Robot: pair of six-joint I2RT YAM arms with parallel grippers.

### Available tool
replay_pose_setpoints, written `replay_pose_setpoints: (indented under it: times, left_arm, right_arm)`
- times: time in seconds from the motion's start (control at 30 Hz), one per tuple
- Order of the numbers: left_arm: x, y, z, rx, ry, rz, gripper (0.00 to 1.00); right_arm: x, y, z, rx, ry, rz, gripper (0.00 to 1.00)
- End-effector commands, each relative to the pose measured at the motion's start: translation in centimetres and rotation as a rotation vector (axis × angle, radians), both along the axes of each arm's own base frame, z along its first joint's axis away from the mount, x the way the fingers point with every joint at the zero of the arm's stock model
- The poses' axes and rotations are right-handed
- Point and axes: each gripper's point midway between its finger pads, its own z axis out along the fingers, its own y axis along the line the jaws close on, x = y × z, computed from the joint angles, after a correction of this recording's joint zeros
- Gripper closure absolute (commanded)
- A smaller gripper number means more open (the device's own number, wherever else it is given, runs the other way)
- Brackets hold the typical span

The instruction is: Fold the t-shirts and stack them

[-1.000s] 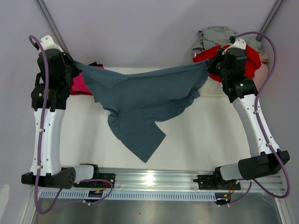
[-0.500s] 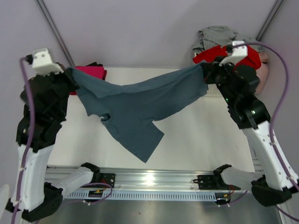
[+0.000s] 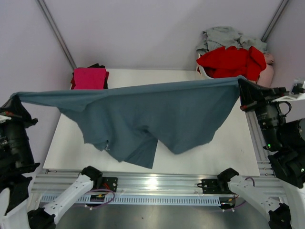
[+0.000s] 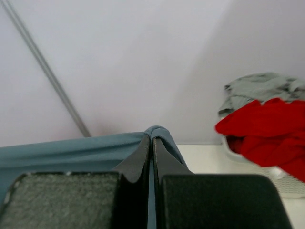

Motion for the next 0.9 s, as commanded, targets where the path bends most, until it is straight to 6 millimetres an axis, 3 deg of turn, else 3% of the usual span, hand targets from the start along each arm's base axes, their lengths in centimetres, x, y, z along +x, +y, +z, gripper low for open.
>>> replay_pose_setpoints:
  times: [0.0,0.07,0.17,0.23,0.33,0.53,0.7,0.8,0.87]
  left_arm:
    - [-2.6,3.5,1.2,0.0,-0.043,0.168,1.0]
    - [-3.2,4.1,1.1,0.024,-0.052,0.167,1.0]
    - [-4.8,5.1,1.6,-0.003,-0.139,0.18,1.0]
    - [-7.0,6.5,2.1,-0.007,-0.219,0.217,1.0]
    - [-8.3,7.5,2.5,-0.011,-0.283,0.276,0.99]
    - [-6.2,6.0,2.5,0.029,-0.263,0.252,1.0]
    - [-4.0,4.5,0.8,0.037,-0.172,0.192,1.0]
    - [-0.9,2.0,-2.4,0.006,-0.053,0.097,0.99]
    - [1.6,0.4,-5.7,0.038,0.076,0.073,0.99]
  right_arm:
    - [-2.1,-1.9,0.3,0.161,-0.002,-0.019,1.0]
    - [-2.9,-1.0,-0.3,0.136,0.009,0.047,1.0]
    - [-3.9,-2.4,-1.1,0.195,0.025,0.014,1.0]
    - [-5.2,-3.6,-1.8,0.245,-0.006,0.0,1.0]
    - [-6.4,-6.0,-3.0,0.305,-0.027,-0.076,1.0]
    - [-6.4,-7.5,-5.2,0.311,0.013,-0.16,1.0]
    - [-4.9,-6.1,-6.2,0.274,0.071,-0.143,1.0]
    - [-4.4,-6.0,-6.9,0.255,0.088,-0.153,1.0]
    - [-3.8,-6.1,-7.8,0.249,0.116,-0.183,1.0]
